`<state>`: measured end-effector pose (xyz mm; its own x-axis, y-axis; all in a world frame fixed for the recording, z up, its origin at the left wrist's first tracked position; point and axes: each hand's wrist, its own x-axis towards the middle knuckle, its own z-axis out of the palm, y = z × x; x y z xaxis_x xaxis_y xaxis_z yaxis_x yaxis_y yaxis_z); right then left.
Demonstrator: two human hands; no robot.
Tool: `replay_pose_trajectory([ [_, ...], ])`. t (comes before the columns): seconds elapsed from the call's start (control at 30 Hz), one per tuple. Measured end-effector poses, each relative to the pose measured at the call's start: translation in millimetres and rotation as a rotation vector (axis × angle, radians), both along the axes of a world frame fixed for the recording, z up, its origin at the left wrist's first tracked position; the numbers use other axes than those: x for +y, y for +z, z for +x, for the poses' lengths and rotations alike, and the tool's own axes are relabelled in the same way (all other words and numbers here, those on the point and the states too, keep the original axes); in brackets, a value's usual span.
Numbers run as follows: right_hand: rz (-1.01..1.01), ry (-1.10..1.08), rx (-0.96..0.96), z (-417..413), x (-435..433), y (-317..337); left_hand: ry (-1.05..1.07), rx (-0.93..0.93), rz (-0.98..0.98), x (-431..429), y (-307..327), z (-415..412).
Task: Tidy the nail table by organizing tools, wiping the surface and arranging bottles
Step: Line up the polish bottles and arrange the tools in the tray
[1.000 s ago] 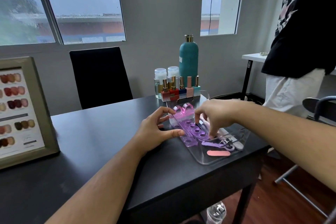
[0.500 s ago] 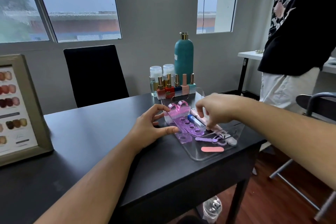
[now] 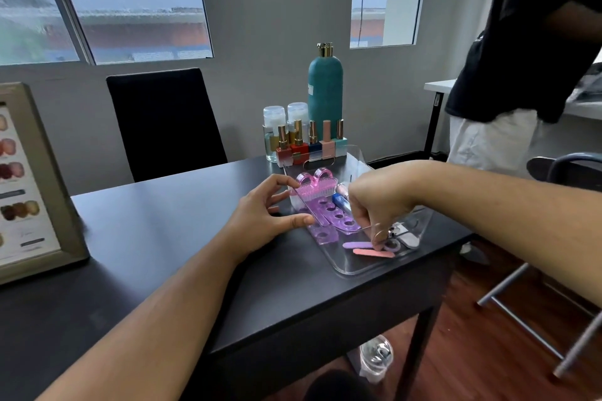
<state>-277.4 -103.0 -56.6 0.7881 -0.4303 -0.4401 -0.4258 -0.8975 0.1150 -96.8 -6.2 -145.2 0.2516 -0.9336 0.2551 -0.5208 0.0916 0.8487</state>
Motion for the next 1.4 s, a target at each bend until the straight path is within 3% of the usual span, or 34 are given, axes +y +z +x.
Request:
replay_pose_trajectory([
  [0.2,0.182,-0.001,-0.131,-5,-8,-3,0.001,-0.014,0.005,1,0,0],
  [0.57,0.097,-0.022,-0.097,-10,-14,0,0.001,-0.001,-0.001,1,0,-1],
  [0.83,0.037,0.057,-0.269,-3,-10,-8,-0.013,0.044,0.0,2,2,-4],
  [1.0,0.092,0.001,-0.208,-7,-16,-4,-0.011,0.03,0.007,2,2,-5],
  [1.23,0.047,-0.011,-0.227,-3,-14,-10,-0.016,0.024,0.015,1,2,-4],
  [1.4,0.131,0.032,-0.269,-4,-14,-9,-0.017,0.028,0.002,1,1,-3],
])
